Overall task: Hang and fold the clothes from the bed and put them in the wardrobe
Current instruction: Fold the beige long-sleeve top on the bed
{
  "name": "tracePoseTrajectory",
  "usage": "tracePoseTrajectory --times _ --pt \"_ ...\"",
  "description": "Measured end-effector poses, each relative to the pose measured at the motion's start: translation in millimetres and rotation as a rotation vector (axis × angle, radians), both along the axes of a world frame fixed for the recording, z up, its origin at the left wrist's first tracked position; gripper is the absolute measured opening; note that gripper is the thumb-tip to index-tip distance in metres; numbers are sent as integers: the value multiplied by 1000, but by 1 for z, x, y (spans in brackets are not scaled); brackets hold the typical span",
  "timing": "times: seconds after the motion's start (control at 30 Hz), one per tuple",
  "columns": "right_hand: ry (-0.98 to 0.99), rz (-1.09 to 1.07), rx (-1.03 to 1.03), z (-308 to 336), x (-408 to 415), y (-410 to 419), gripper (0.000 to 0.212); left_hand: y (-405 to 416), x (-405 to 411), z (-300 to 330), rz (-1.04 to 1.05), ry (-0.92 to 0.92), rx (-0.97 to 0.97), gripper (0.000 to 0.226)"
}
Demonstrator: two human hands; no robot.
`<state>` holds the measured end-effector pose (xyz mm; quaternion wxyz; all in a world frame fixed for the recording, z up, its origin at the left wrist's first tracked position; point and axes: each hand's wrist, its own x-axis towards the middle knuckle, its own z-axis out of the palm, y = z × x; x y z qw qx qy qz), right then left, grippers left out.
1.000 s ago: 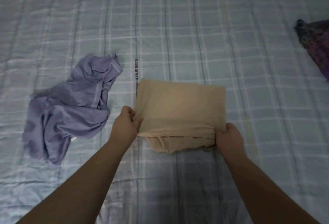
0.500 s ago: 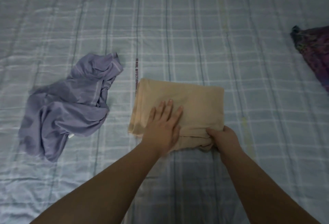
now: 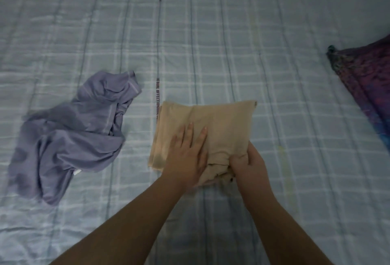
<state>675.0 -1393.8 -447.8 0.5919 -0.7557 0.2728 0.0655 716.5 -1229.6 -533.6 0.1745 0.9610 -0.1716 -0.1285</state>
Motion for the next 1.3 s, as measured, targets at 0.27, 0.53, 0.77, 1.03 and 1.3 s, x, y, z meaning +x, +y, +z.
tracePoseTrajectory --times 0.27,0.53,0.77,1.03,1.3 --pt "-133 387 -304 -12 28 111 60 105 0 42 226 -113 -222 64" --pt "-54 659 -601 -90 36 155 63 128 19 45 176 -100 -313 58" --pt "-108 267 54 -36 17 137 42 108 42 40 74 -87 -319 54" --pt "-356 635 -690 -55 87 60 54 46 38 20 75 -106 -36 60" --pt "-315 905 -1122 -109 108 64 60 49 52 -32 191 -36 84 59"
